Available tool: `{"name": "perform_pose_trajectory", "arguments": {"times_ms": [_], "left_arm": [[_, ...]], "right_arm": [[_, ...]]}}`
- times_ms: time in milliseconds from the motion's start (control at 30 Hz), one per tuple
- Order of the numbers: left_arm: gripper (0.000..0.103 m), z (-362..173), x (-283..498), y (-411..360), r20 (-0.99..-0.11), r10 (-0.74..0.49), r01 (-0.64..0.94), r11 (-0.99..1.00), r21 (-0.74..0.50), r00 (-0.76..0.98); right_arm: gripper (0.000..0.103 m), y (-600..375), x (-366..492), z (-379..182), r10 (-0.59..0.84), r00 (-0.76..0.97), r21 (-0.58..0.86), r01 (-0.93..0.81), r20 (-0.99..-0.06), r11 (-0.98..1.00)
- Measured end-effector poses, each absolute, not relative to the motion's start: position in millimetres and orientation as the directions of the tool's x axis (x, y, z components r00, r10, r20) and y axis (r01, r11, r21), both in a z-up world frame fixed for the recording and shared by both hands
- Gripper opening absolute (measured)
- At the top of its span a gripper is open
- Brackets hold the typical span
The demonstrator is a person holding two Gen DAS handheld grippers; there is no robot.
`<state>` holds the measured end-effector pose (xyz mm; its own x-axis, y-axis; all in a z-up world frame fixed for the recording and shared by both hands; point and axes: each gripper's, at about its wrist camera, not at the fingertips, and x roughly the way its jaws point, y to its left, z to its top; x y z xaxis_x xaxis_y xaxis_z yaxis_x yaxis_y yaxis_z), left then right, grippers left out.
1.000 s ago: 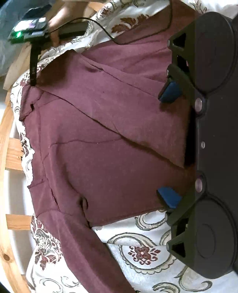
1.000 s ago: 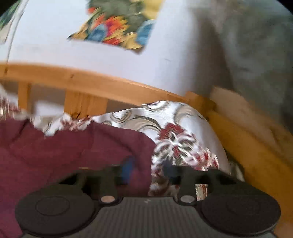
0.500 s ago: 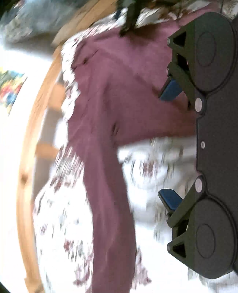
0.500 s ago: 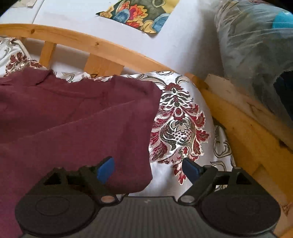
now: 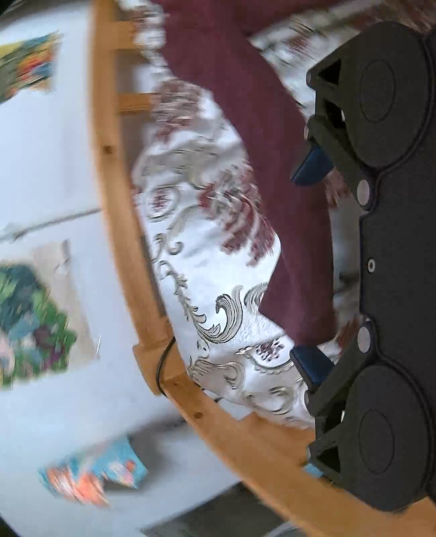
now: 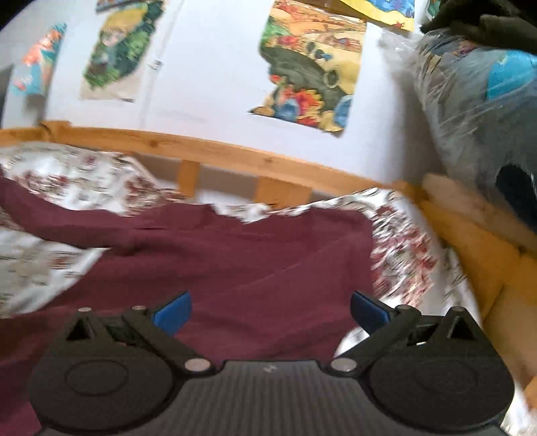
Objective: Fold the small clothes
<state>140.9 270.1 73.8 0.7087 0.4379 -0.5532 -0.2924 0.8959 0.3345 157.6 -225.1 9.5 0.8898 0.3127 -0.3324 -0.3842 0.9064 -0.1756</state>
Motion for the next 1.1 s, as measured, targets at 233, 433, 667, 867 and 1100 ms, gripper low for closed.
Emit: {"name": "perform_pose_trajectory", "arguments": {"times_ms": [233,433,667,867,1100], "left_arm": [[0.071,68.1,176.9,262.0,-0.678,0.346,0.019,0.883,0.468,0.648],[0.045,38.8,205.9,240.5,-0.747,0.458,0.214,0.765,0.607,0.482],[0.002,47.6,212.5,250.0,-0.788,0.474,0.105,0.828,0.551,0.393],[0.001,95.5,200.6,209.5,-0.877,0.267,0.038,0.951,0.307,0.400],[0.001,153.2,186.8,109.8,-0.869,-0.056,0.181,0.983,0.039,0.492]], "right_arm": [[0.103,-226.6,112.8,-4.1,0.284,0.880,-0.001,-0.308,-0.380,0.951],[0.103,-236.4,113.1,-19.3,0.256,0.871,0.026,-0.271,-0.419,0.962],[0.103,-248.5,113.1,-24.1,0.259,0.872,0.083,-0.247,-0.416,0.965],[0.103,-257.4,111.4,-22.2,0.272,0.875,0.096,-0.255,-0.402,0.962],[0.103,-262.0,108.0,-15.1,0.319,0.866,0.115,-0.298,-0.385,0.948]]}}
